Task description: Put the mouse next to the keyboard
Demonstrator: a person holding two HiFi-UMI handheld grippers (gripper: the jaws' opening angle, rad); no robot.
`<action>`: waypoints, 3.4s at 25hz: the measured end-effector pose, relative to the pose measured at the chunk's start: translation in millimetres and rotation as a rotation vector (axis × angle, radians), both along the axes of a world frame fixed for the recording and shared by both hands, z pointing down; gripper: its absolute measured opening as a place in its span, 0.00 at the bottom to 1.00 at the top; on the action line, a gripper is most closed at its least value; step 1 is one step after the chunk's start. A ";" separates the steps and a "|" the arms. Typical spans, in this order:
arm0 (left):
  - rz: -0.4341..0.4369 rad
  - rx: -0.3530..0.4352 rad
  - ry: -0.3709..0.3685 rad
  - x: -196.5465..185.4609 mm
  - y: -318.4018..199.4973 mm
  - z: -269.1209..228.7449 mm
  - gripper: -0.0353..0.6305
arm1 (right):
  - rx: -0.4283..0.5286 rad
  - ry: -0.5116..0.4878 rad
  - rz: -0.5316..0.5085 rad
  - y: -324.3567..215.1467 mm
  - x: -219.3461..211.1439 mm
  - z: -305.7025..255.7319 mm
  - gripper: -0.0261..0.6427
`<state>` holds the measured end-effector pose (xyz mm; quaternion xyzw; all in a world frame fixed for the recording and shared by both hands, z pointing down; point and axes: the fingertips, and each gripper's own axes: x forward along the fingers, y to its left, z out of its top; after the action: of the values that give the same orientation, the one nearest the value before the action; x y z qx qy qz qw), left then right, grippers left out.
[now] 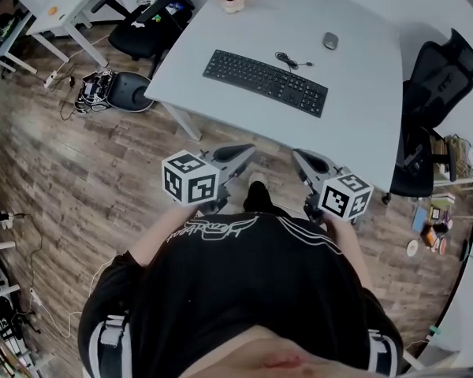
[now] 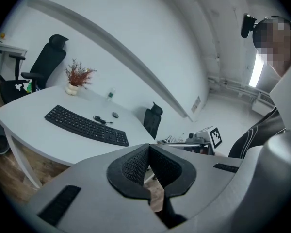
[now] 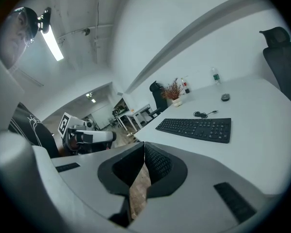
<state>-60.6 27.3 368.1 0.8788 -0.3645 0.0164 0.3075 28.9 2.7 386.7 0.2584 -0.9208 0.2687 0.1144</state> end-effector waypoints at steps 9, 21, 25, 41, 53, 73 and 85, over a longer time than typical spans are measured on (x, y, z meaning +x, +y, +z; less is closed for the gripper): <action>-0.045 -0.024 -0.031 -31.4 -102.5 2.0 0.06 | -0.007 -0.052 0.015 -114.2 -12.1 -1.5 0.05; -0.046 -0.025 -0.076 -41.2 -250.2 -2.2 0.06 | 0.032 -0.053 0.159 -286.2 42.5 -17.3 0.05; -0.041 -0.031 -0.082 -56.5 -271.8 1.6 0.06 | 0.095 0.011 0.223 -324.5 60.1 -30.3 0.05; 0.058 -0.061 -0.045 -136.4 -375.0 27.2 0.06 | 0.222 0.258 0.463 -435.7 41.0 -38.0 0.06; 0.058 -0.176 -0.072 -180.4 -405.2 78.7 0.06 | 0.163 0.348 0.601 -535.5 55.6 24.9 0.06; 0.019 -0.247 -0.024 -206.1 -438.1 126.9 0.06 | -0.058 0.592 0.641 -616.2 72.2 142.3 0.42; 0.032 -0.256 0.013 -205.5 -444.4 137.9 0.06 | -0.184 0.622 0.679 -614.4 81.6 180.9 0.44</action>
<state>-266.1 -417.1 506.0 0.8381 -0.3433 0.0621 0.4194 110.5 -611.8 567.6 0.6021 -0.6787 0.2810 0.3129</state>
